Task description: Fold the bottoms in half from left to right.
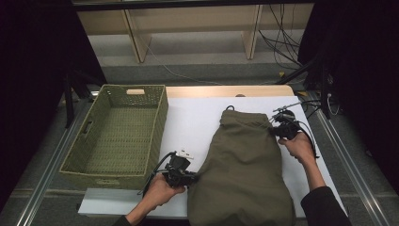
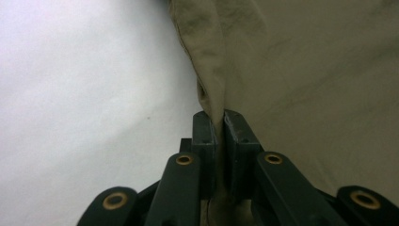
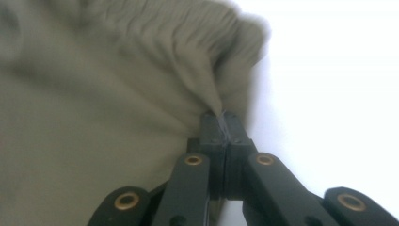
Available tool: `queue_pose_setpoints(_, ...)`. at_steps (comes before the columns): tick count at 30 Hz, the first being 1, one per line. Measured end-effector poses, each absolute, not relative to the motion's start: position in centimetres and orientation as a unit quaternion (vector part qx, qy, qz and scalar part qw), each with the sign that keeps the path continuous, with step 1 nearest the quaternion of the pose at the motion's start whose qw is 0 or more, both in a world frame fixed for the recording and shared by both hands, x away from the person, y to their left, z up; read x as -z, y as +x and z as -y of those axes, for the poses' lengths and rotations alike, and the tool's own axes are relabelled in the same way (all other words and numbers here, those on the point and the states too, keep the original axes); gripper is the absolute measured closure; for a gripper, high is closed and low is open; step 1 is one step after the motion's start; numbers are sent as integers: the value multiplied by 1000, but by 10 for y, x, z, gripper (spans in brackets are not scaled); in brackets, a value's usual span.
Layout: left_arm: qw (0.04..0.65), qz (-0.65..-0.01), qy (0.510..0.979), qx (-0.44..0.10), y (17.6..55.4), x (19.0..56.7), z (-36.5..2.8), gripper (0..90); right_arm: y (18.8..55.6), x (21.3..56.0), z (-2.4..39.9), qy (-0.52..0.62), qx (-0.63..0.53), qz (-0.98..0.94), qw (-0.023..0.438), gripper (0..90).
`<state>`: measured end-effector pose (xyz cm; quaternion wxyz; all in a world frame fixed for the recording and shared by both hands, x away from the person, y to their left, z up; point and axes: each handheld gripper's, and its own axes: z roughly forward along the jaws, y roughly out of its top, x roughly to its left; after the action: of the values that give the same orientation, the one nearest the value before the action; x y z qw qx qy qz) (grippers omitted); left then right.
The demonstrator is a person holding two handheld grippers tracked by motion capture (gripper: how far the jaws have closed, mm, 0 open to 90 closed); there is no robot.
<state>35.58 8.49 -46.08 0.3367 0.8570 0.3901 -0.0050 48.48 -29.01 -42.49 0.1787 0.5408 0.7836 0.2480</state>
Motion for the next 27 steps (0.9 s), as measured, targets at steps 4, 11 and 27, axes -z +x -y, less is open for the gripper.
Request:
queue_pose_setpoints(4, 338, -386, 858, 11, 355, 460, -84, 825, 488, 414, 299, 556, -257, -764, 200, 899)
queue_pose_setpoints(11, 329, -378, 865, 19, 353, 462, -83, 814, 494, 442, 299, 573, -215, -771, 178, 755)
queue_pose_setpoints(27, 354, -398, 846, -26, 375, 446, -83, 448, 455, 432, 317, 577, -266, -761, 129, 444)
